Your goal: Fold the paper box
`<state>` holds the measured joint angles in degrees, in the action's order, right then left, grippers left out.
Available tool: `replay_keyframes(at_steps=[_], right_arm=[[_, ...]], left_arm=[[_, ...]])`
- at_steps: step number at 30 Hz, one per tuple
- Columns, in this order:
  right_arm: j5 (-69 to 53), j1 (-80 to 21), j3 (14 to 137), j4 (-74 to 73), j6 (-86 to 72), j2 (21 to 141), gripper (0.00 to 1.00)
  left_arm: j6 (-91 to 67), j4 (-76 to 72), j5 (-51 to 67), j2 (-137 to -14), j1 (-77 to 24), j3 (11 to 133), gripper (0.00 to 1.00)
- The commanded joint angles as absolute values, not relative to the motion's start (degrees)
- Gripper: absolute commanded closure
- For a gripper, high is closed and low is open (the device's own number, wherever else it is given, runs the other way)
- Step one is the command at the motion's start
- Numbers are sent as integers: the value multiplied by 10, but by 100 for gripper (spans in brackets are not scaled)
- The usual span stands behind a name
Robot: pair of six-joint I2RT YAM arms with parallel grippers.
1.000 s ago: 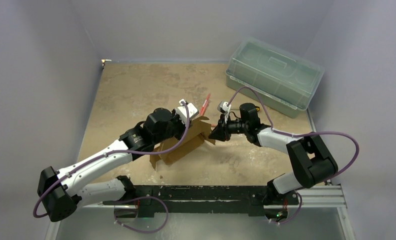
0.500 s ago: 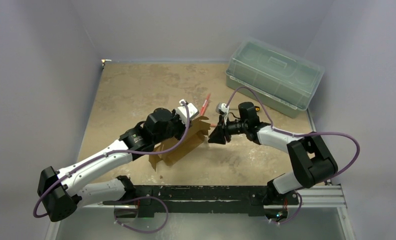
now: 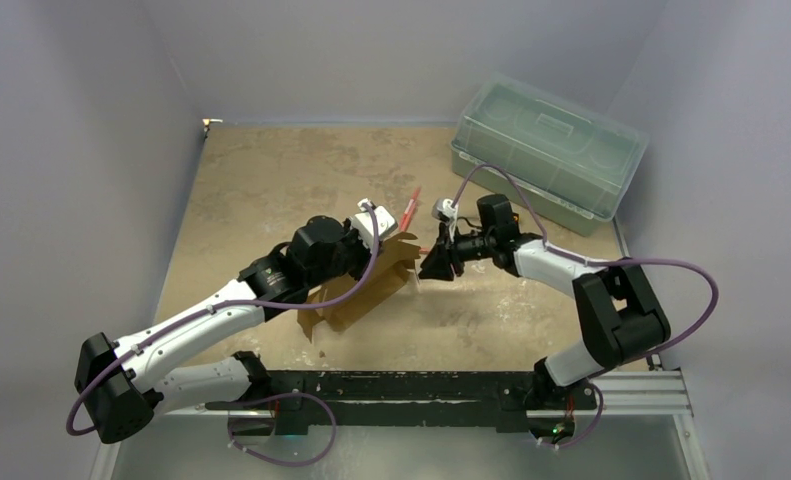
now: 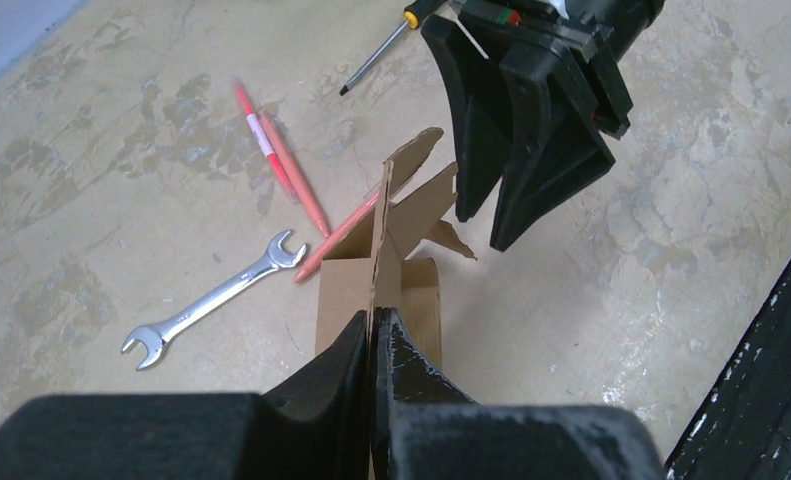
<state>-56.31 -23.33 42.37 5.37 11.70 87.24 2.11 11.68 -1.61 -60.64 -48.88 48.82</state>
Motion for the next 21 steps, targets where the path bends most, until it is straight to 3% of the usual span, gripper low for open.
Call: replay_keyframes(at_steps=[1,6,14,21], right_arm=[[-600,-208,463,-10,176,870,62],[-610,-189,479,-27,171,869,63],[-408,-187,469,111,51,856,65],[-385,-214,523,98,46,928,68]], left_arm=[[19,123,-9,-603,-489,488,100],[19,123,-7,-602,-489,488,100],[22,119,-5,-605,-489,485,100],[21,117,-3,-608,-489,488,100]])
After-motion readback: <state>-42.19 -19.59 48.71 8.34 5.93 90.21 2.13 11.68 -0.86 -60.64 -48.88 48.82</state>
